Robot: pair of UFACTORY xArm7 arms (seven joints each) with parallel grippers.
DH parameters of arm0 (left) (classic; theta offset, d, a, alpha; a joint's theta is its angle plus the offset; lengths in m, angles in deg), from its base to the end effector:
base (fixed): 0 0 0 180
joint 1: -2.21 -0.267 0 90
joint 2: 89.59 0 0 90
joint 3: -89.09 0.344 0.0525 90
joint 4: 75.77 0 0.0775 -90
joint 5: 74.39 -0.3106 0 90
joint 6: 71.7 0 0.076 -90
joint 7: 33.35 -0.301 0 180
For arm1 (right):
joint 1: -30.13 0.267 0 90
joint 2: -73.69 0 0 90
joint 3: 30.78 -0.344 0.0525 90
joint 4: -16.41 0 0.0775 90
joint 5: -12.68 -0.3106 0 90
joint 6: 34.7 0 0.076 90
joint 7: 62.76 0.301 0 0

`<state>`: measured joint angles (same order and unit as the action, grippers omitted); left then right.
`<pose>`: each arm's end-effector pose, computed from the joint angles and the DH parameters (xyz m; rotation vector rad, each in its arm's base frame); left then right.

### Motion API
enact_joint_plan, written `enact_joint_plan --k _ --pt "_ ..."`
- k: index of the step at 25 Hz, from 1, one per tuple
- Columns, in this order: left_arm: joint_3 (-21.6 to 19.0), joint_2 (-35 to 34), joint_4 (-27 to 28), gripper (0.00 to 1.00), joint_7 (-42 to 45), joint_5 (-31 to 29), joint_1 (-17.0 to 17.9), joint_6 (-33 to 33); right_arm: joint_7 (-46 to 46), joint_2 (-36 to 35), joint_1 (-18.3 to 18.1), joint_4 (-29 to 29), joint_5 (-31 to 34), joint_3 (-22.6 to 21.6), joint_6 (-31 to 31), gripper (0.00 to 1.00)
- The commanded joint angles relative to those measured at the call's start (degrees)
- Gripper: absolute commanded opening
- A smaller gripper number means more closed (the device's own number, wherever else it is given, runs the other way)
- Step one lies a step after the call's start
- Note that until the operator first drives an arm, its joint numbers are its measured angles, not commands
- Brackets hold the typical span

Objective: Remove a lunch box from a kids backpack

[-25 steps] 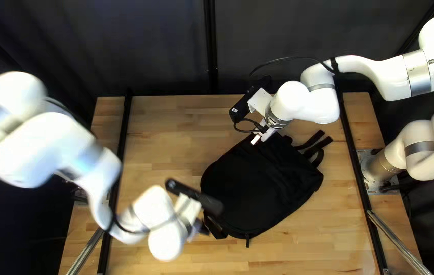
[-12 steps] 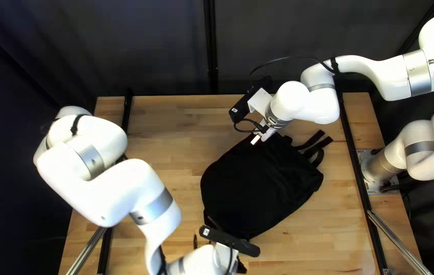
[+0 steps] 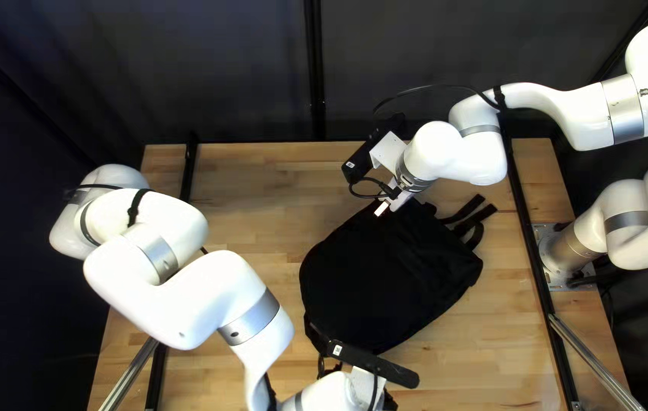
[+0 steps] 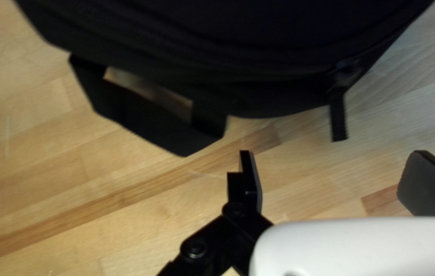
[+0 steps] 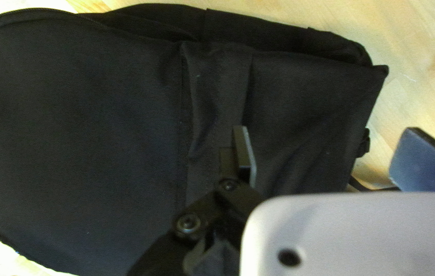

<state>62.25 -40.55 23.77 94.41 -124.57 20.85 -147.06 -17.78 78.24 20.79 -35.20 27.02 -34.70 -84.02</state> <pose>0.5648 -0.2427 0.0568 -2.3106 -1.4943 -0.5792 0.4344 -0.0860 0.2205 2.7825 -1.0588 0.2696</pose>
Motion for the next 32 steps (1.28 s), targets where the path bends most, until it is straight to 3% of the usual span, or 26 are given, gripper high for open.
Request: enact_joint_plan --k 1,10,11,12,13,32 --pt "0.67 1.53 1.12 1.0 -0.32 -0.77 -0.58 1.57 0.0 0.0 0.0 0.0 0.0 0.0 0.0 1.0" --pt "1.06 1.34 -0.71 1.0 -0.4 -1.14 -2.19 3.29 0.0 0.0 0.0 0.0 0.0 0.0 0.0 1.0" --pt "1.04 0.95 -1.54 0.78 -0.17 -1.14 -2.44 3.45 0.0 0.0 0.0 0.0 0.0 0.0 0.0 1.0" --pt "1.03 0.7 -2.03 0.71 -0.03 -1.14 -2.56 3.54 0.0 0.0 0.0 0.0 0.0 0.0 0.0 1.0" --pt "1.03 0.53 -2.42 0.01 0.05 -1.14 -2.62 3.52 0.0 0.0 0.0 0.0 0.0 0.0 0.0 1.0" --pt "0.19 -1.88 -3.52 0.0 0.71 0.26 -0.22 -1.98 0.0 0.0 0.0 0.0 0.0 0.0 0.0 1.0"
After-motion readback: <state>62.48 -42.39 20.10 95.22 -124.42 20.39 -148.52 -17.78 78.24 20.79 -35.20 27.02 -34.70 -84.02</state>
